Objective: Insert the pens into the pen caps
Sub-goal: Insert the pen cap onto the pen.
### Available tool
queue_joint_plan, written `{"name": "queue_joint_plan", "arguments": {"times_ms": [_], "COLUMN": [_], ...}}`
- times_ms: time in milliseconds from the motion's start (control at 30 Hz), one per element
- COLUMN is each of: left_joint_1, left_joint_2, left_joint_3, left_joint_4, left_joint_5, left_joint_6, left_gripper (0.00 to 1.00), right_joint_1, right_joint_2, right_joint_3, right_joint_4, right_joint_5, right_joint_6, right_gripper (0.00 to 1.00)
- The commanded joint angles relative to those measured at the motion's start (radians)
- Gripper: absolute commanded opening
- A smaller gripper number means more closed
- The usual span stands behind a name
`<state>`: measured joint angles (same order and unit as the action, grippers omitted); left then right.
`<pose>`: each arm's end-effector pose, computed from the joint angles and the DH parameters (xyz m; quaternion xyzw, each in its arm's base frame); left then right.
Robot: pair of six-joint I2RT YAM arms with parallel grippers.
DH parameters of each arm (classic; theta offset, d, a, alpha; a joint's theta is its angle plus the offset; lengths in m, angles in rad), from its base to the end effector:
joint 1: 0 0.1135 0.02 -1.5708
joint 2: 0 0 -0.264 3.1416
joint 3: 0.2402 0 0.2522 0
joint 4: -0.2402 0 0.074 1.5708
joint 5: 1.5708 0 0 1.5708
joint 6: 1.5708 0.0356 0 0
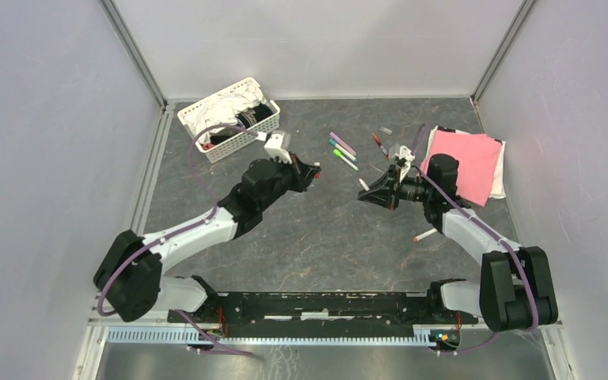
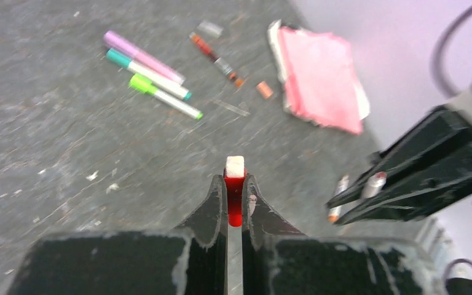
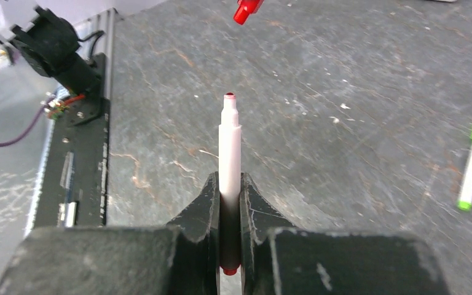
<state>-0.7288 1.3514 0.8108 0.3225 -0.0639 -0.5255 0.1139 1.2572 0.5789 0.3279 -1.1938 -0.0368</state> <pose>0.2330 -0.2050 0.2728 0.0592 0.7775 -0.3470 0.5212 0.2434 0.0612 0.2277 -0.3722 0.6517 0.4786 0.4558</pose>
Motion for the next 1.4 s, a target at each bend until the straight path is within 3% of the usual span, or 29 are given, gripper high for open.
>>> {"name": "queue_joint_plan", "arguments": {"times_ms": [0, 233, 400, 700, 1367], "left_joint_1": [-0.003, -0.014, -0.075, -0.165, -0.210], "left_joint_2": [-0.082, -0.054, -0.008, 0.119, 0.193], "left_joint_3": [-0.124, -0.228, -0.255, -0.284, -0.262], "left_joint_4": [0.385, 0.727, 0.865, 1.157, 1.189], "left_joint_5": [0.050, 0.068, -0.046, -0.120, -0.117], "left_joint_6": [-0.182, -0.370, -0.368, -0.357, -0.358], "left_gripper": [0.02, 0.02, 0.02, 0.02, 0.02], "right_joint_1": [0.054, 0.160, 0.206, 0.225, 0.226], "right_joint_2": [-0.027, -0.005, -0.004, -0.048, -0.048], "right_joint_3": [-0.052, -0.132, -0.162, -0.226, -0.226], "right_joint_4": [0.297, 0.548, 0.624, 0.801, 0.815], "right_joint_5": [-0.013, 0.074, 0.142, 0.206, 0.214], "right_joint_6": [0.252, 0.495, 0.592, 0.708, 0.726], "right_gripper": [0.00, 0.00, 0.00, 0.00, 0.00]}}
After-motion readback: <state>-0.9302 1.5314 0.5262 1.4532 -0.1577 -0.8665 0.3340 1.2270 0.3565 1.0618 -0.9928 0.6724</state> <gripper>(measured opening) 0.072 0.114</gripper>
